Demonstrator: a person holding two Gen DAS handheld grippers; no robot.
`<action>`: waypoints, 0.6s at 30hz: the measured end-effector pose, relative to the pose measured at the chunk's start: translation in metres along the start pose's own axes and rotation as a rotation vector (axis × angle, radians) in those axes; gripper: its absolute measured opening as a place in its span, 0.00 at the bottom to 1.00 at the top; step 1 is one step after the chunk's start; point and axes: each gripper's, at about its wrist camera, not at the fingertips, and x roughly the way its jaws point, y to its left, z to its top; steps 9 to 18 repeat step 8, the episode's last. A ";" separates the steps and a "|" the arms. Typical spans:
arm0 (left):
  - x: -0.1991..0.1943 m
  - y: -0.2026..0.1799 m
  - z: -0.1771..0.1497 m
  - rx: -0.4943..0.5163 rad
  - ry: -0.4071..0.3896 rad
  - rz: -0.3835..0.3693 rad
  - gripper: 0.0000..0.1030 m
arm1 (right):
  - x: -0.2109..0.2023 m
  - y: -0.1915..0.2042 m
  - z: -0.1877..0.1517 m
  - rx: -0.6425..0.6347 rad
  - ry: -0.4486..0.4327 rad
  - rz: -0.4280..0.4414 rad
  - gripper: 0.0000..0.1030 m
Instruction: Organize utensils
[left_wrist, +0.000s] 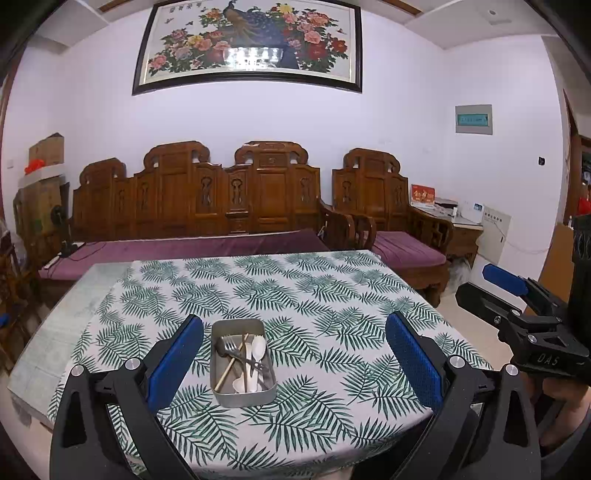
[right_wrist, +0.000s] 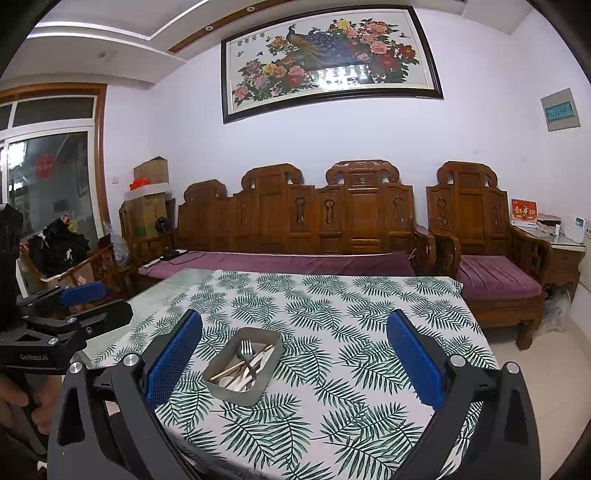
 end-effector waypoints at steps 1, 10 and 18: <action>0.000 0.000 0.000 0.000 0.000 -0.001 0.92 | 0.000 0.000 0.000 0.000 0.000 0.000 0.98; -0.001 -0.001 0.000 0.000 0.001 -0.002 0.92 | -0.001 0.001 0.001 0.001 -0.002 0.003 0.98; -0.001 -0.001 0.000 0.000 0.001 -0.002 0.92 | -0.001 0.001 0.001 0.001 -0.002 0.003 0.98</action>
